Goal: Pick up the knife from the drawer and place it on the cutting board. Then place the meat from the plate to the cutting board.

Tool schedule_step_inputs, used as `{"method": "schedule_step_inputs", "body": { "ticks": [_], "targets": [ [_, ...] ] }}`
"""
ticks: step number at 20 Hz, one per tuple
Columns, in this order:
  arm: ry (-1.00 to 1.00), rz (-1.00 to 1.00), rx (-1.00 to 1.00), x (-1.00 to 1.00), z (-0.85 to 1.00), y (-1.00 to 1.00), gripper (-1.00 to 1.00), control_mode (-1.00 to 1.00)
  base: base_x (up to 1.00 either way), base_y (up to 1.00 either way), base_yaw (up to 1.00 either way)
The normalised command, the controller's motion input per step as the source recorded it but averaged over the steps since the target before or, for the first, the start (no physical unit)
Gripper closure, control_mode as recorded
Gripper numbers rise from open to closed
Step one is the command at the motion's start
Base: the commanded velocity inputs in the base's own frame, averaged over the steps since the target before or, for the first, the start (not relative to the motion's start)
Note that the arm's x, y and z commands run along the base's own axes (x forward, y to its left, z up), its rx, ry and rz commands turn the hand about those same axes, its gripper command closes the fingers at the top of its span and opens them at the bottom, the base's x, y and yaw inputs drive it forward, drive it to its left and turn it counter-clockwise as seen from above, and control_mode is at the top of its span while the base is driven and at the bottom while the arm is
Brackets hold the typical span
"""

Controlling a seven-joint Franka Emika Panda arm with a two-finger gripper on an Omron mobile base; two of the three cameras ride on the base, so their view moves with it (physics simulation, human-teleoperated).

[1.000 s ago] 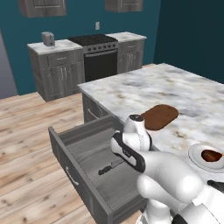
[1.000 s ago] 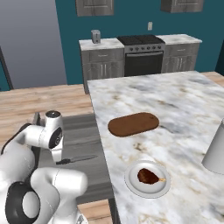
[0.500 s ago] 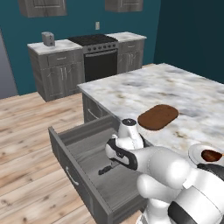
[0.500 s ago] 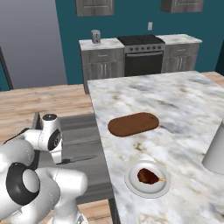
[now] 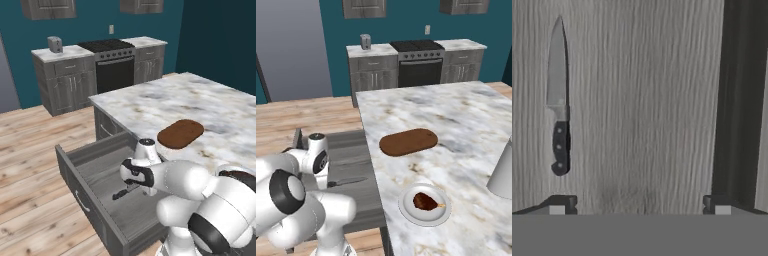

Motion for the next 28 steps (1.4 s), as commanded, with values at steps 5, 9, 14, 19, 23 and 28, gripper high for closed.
{"method": "schedule_step_inputs", "body": {
  "ticks": [5, 9, 14, 19, 23, 28],
  "targets": [
    [0.08, 0.0, 0.0, 0.03, -0.41, 0.0, -1.0, -1.0, 0.0, 0.0, 0.0],
    [0.02, 0.0, 0.0, 0.16, -0.21, 0.0, -1.0, -1.0, 0.0, 0.0, 0.0],
    [0.0, 0.0, 0.0, 0.27, -0.11, 0.0, -1.0, -1.0, 0.0, 0.0, 0.0],
    [0.02, 0.0, 0.0, 0.28, -0.18, 0.0, -1.0, -1.0, 0.0, 0.0, 0.0],
    [0.03, 0.0, 0.0, 0.21, -0.36, 0.01, -1.0, -1.0, 0.0, 0.0, 0.0],
    [0.02, 0.0, 0.0, 0.18, -0.3, 0.01, -1.0, -1.0, 0.0, 0.0, 0.0]
  ]
}}
